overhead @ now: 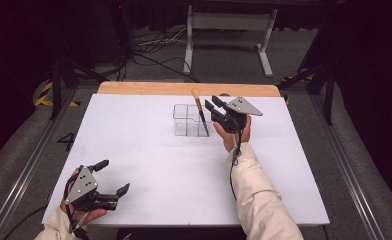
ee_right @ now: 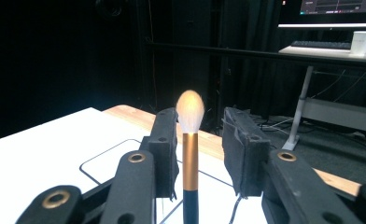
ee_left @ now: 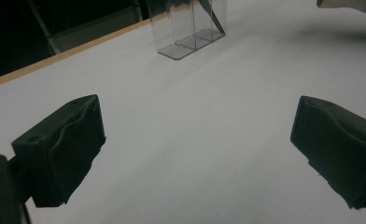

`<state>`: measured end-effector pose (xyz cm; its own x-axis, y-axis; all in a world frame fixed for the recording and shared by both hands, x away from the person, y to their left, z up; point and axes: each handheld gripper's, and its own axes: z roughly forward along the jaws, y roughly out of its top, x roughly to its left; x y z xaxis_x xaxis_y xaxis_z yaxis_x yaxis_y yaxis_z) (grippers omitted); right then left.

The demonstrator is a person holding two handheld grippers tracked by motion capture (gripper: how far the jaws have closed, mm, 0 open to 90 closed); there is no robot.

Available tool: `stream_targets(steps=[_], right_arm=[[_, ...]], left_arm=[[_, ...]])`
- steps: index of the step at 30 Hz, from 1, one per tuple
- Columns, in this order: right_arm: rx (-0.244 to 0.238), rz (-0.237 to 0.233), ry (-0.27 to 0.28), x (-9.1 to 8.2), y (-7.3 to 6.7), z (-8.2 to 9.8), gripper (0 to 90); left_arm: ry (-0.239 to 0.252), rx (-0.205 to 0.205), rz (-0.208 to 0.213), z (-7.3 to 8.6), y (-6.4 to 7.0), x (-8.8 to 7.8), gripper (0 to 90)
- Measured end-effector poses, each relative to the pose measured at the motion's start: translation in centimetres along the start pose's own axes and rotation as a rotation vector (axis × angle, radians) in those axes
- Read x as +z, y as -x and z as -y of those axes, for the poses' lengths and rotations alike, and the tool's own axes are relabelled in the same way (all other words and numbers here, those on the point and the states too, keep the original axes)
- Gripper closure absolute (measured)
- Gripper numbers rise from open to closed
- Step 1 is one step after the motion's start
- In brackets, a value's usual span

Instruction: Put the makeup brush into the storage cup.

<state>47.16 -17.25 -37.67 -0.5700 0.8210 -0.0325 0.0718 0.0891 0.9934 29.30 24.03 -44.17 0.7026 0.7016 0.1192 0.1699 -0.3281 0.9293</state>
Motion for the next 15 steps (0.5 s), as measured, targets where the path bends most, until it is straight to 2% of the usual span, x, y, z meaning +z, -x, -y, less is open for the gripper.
stream_targets(steps=[4, 15], right_arm=[[-0.014, -0.002, 0.005, -0.4, 0.0, -0.3, 64.4], [-0.059, 0.022, 0.011, -1.4, -0.2, -1.1, 48.4]], left_arm=[[-0.001, 0.001, 0.0, 0.0, 0.0, 0.0, 3.6], [-0.002, 0.001, -0.004, 0.0, 0.0, 0.0, 3.7]])
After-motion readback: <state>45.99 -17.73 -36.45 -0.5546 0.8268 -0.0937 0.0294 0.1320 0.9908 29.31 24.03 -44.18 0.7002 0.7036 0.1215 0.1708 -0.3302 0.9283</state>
